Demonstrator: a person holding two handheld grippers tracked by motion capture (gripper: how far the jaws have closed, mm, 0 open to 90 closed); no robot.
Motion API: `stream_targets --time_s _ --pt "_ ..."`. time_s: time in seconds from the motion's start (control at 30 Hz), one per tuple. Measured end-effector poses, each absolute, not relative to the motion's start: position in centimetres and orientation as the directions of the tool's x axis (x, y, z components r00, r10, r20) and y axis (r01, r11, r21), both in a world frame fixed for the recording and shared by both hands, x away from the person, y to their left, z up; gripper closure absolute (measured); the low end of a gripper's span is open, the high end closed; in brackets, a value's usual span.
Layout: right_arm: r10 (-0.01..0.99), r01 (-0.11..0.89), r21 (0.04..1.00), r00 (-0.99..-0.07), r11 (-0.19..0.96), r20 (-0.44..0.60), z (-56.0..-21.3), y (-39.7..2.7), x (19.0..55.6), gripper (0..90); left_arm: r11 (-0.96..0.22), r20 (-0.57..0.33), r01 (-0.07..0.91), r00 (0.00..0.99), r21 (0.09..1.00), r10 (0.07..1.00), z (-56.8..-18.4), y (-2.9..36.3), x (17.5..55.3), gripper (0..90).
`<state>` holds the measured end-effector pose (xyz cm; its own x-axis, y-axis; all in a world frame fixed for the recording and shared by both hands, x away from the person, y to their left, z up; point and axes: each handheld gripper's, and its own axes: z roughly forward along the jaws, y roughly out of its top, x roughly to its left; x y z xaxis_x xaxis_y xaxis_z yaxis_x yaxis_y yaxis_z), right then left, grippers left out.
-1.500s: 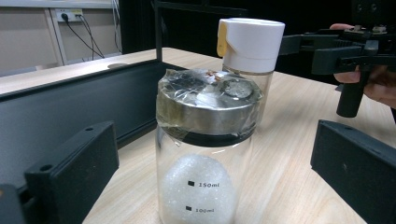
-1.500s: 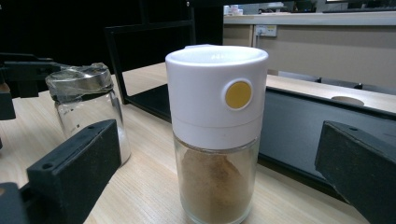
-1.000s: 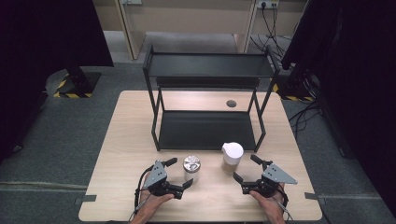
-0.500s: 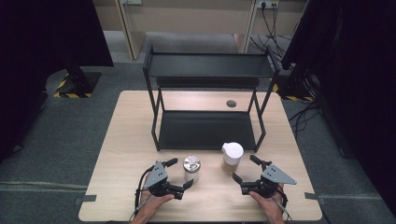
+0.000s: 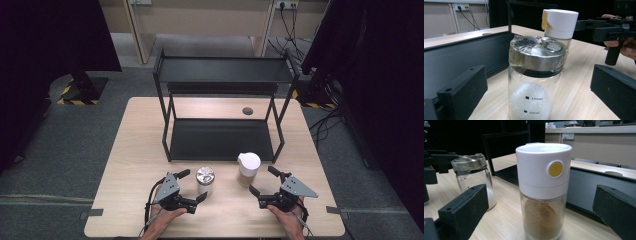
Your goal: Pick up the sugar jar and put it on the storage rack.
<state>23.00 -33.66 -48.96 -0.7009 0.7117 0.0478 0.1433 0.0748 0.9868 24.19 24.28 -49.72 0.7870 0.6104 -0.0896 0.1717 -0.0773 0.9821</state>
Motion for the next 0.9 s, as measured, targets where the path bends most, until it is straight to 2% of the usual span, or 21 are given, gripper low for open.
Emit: stream_targets --time_s 0.9 --pt "0.708 0.148 0.987 -0.704 0.068 0.056 -49.2 -33.6 23.2 0.5 -0.106 -0.083 0.188 0.780 0.976 0.621 -49.7 23.2 25.2 0.7"
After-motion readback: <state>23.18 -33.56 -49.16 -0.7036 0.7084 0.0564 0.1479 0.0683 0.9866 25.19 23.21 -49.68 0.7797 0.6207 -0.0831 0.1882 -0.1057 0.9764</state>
